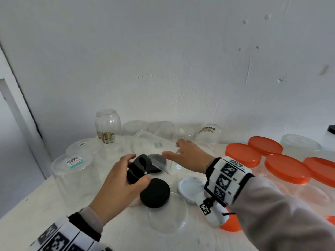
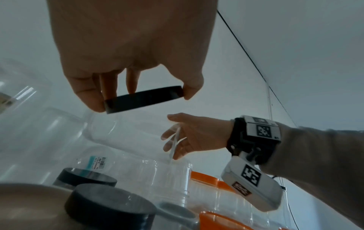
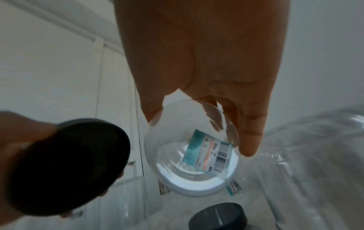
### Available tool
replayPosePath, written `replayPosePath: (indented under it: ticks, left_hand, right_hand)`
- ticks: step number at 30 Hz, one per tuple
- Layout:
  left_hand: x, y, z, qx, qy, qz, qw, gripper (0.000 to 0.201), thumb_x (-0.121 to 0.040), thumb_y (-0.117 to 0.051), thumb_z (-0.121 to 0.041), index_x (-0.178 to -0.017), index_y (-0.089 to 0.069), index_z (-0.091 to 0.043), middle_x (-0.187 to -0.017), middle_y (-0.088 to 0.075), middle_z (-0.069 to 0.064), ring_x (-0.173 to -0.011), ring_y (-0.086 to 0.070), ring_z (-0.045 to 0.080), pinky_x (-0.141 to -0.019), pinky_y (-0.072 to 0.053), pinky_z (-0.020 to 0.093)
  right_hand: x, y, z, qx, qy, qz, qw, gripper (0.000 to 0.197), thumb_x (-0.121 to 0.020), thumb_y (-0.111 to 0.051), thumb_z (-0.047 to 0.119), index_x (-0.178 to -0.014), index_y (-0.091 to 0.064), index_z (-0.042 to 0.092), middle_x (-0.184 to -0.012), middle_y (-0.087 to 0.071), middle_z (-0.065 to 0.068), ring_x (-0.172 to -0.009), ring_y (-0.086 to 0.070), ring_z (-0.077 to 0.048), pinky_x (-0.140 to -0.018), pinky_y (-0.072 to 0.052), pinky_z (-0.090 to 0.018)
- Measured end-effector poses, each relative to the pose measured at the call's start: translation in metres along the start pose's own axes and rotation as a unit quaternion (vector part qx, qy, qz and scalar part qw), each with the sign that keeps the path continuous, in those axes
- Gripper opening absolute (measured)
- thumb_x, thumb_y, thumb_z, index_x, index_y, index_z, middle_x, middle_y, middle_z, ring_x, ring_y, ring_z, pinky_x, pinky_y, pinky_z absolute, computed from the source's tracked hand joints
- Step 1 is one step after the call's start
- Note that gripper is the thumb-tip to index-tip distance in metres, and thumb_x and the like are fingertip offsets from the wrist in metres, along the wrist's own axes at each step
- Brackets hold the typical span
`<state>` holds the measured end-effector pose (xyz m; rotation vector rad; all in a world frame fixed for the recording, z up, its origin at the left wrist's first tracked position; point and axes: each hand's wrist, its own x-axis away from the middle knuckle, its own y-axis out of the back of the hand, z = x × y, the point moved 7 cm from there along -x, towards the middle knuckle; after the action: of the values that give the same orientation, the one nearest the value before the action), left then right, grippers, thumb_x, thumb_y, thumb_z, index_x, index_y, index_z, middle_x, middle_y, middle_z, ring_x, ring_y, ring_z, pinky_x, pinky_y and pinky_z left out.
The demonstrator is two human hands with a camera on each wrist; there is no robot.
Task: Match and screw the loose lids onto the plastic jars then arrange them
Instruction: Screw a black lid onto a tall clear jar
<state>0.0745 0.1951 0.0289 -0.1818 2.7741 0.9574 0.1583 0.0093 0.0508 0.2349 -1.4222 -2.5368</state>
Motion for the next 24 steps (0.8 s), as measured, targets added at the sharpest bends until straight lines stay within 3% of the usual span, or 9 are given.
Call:
replayPosePath:
  ticks: [4, 6, 10, 13, 15, 18, 19, 21, 24]
  left_hand:
    - [-0.004, 0.004, -0.021, 0.080, -0.010, -0.025, 0.996, 0.081, -0.057, -0.056, -0.071, -0.127, -0.039, -0.035, -0.112, -0.054, -0.015, -0.098, -0.057, 0.005, -0.076, -0.048, 0.023]
    - [-0.007, 0.005, -0.029, 0.108, -0.012, -0.037, 0.993, 0.084, -0.053, -0.055, -0.072, -0.126, -0.042, -0.032, -0.110, -0.057, -0.012, -0.097, -0.058, 0.006, -0.075, -0.049, 0.023]
    - [-0.009, -0.005, -0.045, 0.133, -0.013, -0.030, 0.991, 0.076, -0.057, -0.052, -0.071, -0.123, -0.043, -0.034, -0.108, -0.057, -0.013, -0.095, -0.058, 0.006, -0.062, -0.044, 0.013]
    - [-0.009, -0.015, -0.055, 0.137, -0.016, -0.018, 0.990, 0.075, -0.058, -0.052, -0.070, -0.123, -0.042, -0.034, -0.108, -0.056, -0.016, -0.095, -0.057, 0.002, -0.067, -0.042, 0.015]
    - [-0.007, -0.023, -0.063, 0.136, -0.020, -0.008, 0.990, 0.074, -0.057, -0.052, -0.072, -0.122, -0.042, -0.037, -0.108, -0.056, -0.018, -0.092, -0.057, -0.002, -0.069, -0.044, 0.017]
    - [-0.005, -0.035, -0.079, 0.137, -0.035, -0.001, 0.990, 0.070, -0.057, -0.053, -0.071, -0.118, -0.043, -0.039, -0.105, -0.058, -0.019, -0.085, -0.057, -0.011, -0.064, -0.046, 0.015]
    - [-0.004, -0.040, -0.085, 0.136, -0.041, 0.003, 0.990, 0.067, -0.058, -0.054, -0.071, -0.116, -0.043, -0.040, -0.104, -0.058, -0.019, -0.084, -0.056, -0.014, -0.063, -0.045, 0.013]
    - [-0.002, -0.047, -0.097, 0.136, -0.048, 0.010, 0.990, 0.054, -0.062, -0.057, -0.074, -0.107, -0.044, -0.046, -0.103, -0.059, -0.019, -0.083, -0.056, -0.014, -0.062, -0.044, 0.010]
    - [0.002, -0.060, -0.116, 0.132, -0.059, 0.020, 0.989, 0.054, -0.058, -0.057, -0.080, -0.100, -0.047, -0.047, -0.103, -0.060, -0.023, -0.083, -0.059, -0.010, -0.069, -0.045, 0.015]
  right_hand:
    - [0.025, 0.014, -0.028, -0.175, -0.056, -0.023, 0.983, 0.050, -0.083, -0.055, 0.062, -0.097, -0.050, 0.015, -0.091, -0.055, 0.000, -0.081, -0.054, -0.015, -0.085, -0.049, -0.038]
    - [0.036, 0.016, -0.040, -0.305, -0.081, -0.022, 0.949, 0.047, -0.085, -0.059, 0.053, -0.097, -0.054, 0.008, -0.087, -0.059, -0.007, -0.075, -0.056, -0.018, -0.087, -0.053, -0.041]
    - [0.062, 0.022, -0.057, -0.504, -0.110, -0.004, 0.857, 0.035, -0.087, -0.061, 0.038, -0.091, -0.058, 0.004, -0.079, -0.059, -0.015, -0.068, -0.056, -0.024, -0.070, -0.056, -0.033]
    - [0.081, 0.024, -0.074, -0.565, -0.134, 0.044, 0.813, 0.045, -0.071, -0.072, 0.035, -0.099, -0.055, 0.003, -0.086, -0.057, -0.019, -0.074, -0.056, -0.029, -0.073, -0.057, -0.038]
    - [0.095, 0.024, -0.082, -0.563, -0.124, 0.092, 0.812, 0.049, -0.066, -0.080, 0.026, -0.104, -0.056, 0.004, -0.090, -0.058, -0.016, -0.081, -0.058, -0.029, -0.081, -0.055, -0.041]
    - [0.114, 0.024, -0.103, -0.515, -0.131, 0.126, 0.837, 0.048, -0.084, -0.066, 0.013, -0.128, -0.048, 0.008, -0.100, -0.057, 0.005, -0.090, -0.062, -0.002, -0.084, -0.053, -0.023]
    - [0.121, 0.023, -0.113, -0.505, -0.128, 0.140, 0.842, 0.050, -0.086, -0.062, 0.008, -0.133, -0.043, 0.010, -0.099, -0.058, 0.007, -0.091, -0.062, 0.001, -0.087, -0.052, -0.023]
    - [0.134, 0.022, -0.120, -0.468, -0.108, 0.158, 0.863, 0.062, -0.079, -0.067, 0.000, -0.132, -0.040, 0.016, -0.088, -0.062, -0.001, -0.087, -0.063, -0.016, -0.087, -0.054, -0.035]
    - [0.153, 0.028, -0.135, -0.339, -0.083, 0.168, 0.922, 0.071, -0.067, -0.077, 0.011, -0.126, -0.040, 0.023, -0.104, -0.061, -0.006, -0.090, -0.067, -0.020, -0.081, -0.055, -0.032]
